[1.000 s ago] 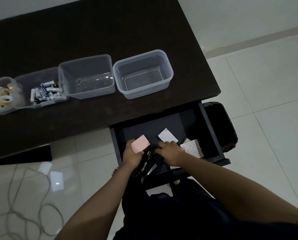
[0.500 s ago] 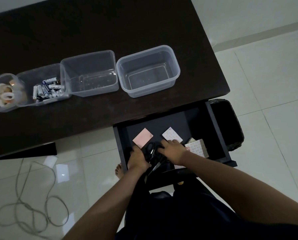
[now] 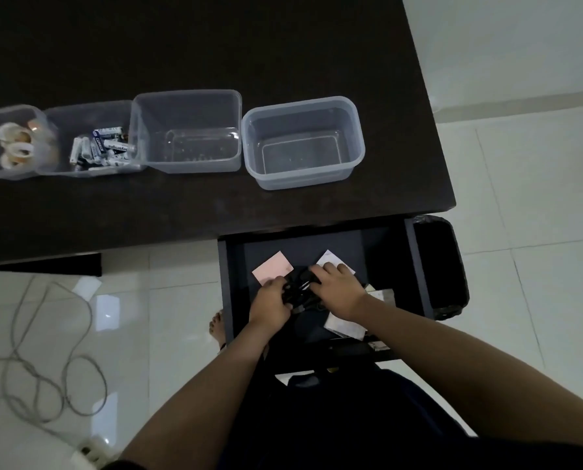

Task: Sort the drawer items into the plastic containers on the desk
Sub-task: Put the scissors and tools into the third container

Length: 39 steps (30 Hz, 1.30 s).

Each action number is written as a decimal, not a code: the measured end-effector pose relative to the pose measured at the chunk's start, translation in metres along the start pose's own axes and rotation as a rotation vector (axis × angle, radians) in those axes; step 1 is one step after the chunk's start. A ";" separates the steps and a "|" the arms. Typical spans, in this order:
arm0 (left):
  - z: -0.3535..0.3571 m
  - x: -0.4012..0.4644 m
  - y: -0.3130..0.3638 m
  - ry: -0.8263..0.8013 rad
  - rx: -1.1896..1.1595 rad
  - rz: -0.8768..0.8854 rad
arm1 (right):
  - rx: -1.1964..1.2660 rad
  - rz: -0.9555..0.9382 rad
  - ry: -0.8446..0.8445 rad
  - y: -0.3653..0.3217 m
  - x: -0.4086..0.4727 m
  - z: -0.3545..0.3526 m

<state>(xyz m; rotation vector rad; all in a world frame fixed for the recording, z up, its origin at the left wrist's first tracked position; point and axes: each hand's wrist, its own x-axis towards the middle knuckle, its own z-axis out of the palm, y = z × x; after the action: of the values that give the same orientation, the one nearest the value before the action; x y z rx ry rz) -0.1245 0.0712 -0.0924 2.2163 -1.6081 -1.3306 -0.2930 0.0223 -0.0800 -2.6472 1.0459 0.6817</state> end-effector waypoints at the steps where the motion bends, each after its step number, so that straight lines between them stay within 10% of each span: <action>1: -0.001 0.001 0.000 0.005 -0.012 0.001 | -0.010 -0.027 0.000 0.001 0.000 0.000; 39: 0.015 -0.027 -0.010 0.065 0.058 -0.113 | 0.149 -0.095 -0.016 -0.002 0.004 -0.003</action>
<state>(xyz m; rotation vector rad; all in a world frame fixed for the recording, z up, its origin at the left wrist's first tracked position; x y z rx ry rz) -0.1294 0.1031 -0.0914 2.3914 -1.5398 -1.2388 -0.2878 0.0201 -0.0794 -2.5406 0.9217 0.5806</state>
